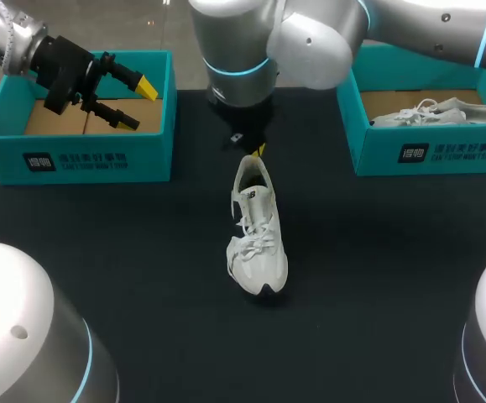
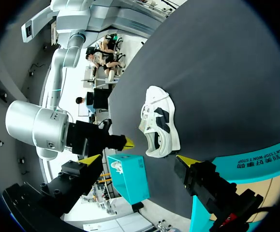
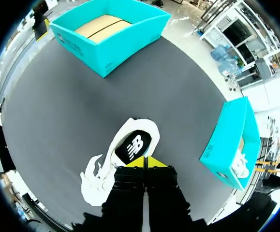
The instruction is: Take the shoe out of the shoebox, open the shoe tongue, remove and reinsert the insole, then place the shoe into the shoebox
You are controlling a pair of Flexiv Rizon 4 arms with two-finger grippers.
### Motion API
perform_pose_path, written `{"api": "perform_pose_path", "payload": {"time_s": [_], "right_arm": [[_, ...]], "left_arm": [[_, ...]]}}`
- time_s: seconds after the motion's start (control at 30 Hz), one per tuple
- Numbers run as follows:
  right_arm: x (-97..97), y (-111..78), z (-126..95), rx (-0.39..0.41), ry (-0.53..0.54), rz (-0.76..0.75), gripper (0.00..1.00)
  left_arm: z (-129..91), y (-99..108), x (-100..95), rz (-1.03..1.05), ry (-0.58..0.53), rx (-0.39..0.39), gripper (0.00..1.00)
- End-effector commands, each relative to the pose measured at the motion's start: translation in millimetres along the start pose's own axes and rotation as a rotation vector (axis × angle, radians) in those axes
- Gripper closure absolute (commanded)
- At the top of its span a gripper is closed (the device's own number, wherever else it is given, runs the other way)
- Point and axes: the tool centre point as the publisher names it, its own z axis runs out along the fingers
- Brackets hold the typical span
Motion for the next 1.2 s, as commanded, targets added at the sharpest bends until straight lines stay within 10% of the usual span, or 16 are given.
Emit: {"api": "perform_pose_path", "payload": {"time_s": [0.03, 0.63, 1.1, 1.2], "right_arm": [[0.1, 0.5, -2, -0.035, -0.085, -0.402, 1.0], [-4.6, 4.5, 0, 0.008, -0.154, -0.455, 1.0], [-11.7, 22.2, 8, -0.069, -0.108, -0.802, 1.0], [-14.6, 24.1, 9, -0.061, -0.105, -0.799, 0.69]], "left_arm": [[-1, 0, -0.1, 0.0, 0.003, 0.001, 0.0], [-1, 0, -0.1, 0.0, 0.003, 0.001, 0.0], [-1, 0, -0.1, 0.0, 0.003, 0.001, 0.0], [-1, 0, -0.1, 0.0, 0.003, 0.001, 0.0]]}}
